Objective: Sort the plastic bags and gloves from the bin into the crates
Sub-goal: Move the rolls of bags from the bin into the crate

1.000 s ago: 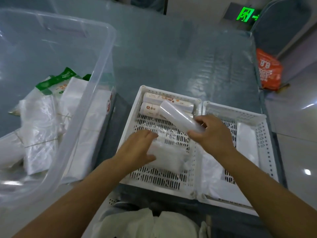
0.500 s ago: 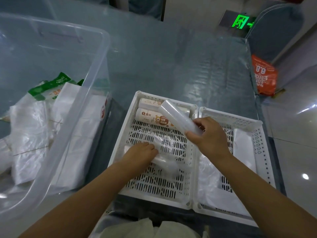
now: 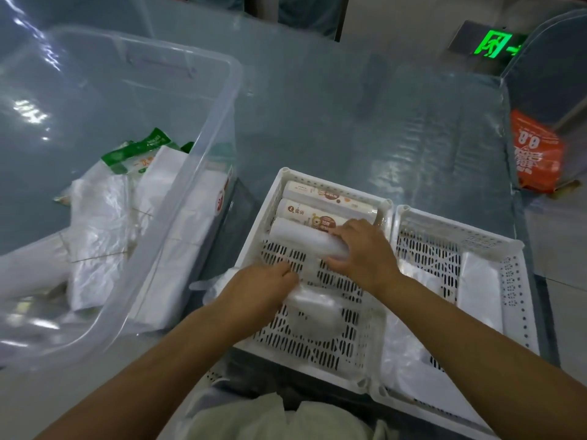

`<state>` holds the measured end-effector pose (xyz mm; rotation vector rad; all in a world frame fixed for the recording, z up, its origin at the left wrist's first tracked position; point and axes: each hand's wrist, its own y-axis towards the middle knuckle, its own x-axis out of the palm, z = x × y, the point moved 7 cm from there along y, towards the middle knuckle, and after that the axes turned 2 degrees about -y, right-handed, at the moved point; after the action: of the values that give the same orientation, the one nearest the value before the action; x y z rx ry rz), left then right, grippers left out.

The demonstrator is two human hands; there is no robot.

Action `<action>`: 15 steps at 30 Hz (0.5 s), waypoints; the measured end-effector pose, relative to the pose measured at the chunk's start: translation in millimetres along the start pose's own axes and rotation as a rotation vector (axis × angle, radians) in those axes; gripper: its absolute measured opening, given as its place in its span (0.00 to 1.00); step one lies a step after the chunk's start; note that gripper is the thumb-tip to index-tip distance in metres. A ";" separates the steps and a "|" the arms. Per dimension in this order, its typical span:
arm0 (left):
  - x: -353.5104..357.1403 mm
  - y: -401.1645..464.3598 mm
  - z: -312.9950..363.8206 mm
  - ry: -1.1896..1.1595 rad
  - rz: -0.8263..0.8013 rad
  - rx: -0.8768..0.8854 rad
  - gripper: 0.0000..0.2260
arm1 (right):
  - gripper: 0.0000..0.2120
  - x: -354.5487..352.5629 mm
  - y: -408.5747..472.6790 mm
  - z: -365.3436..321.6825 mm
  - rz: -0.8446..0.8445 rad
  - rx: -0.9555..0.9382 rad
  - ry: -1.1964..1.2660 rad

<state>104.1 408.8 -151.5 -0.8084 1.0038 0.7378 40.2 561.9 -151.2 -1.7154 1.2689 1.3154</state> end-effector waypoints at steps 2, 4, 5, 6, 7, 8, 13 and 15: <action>10.1 -0.8 0.6 0.042 -0.044 0.009 0.17 | 0.23 8.6 3.2 -4.6 -0.007 -0.053 -0.093; 16.8 0.0 0.2 0.079 -0.060 0.017 0.17 | 0.23 10.9 4.1 -4.6 0.029 -0.064 -0.112; 19.1 0.6 -0.3 0.082 -0.061 0.014 0.18 | 0.23 12.0 4.4 -4.6 0.039 -0.067 -0.117; 20.6 1.1 -1.0 0.081 -0.064 0.008 0.18 | 0.23 13.3 5.0 -5.2 0.044 -0.074 -0.128; 22.0 1.6 -1.3 0.080 -0.070 0.004 0.18 | 0.23 14.5 5.9 -5.9 0.045 -0.080 -0.140; 23.6 1.8 -1.4 0.077 -0.077 0.005 0.18 | 0.24 15.7 6.8 -6.7 0.043 -0.084 -0.154; 27.3 3.0 2.6 0.035 -0.053 0.039 0.15 | 0.25 19.8 8.3 -7.9 0.019 -0.063 -0.205; 26.6 3.5 4.4 0.054 -0.071 0.050 0.15 | 0.25 21.5 7.3 -6.0 -0.003 -0.056 -0.184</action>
<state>112.6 418.5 -175.4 -0.8200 1.0327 0.6309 36.3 547.3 -169.2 -1.5912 1.1342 1.4831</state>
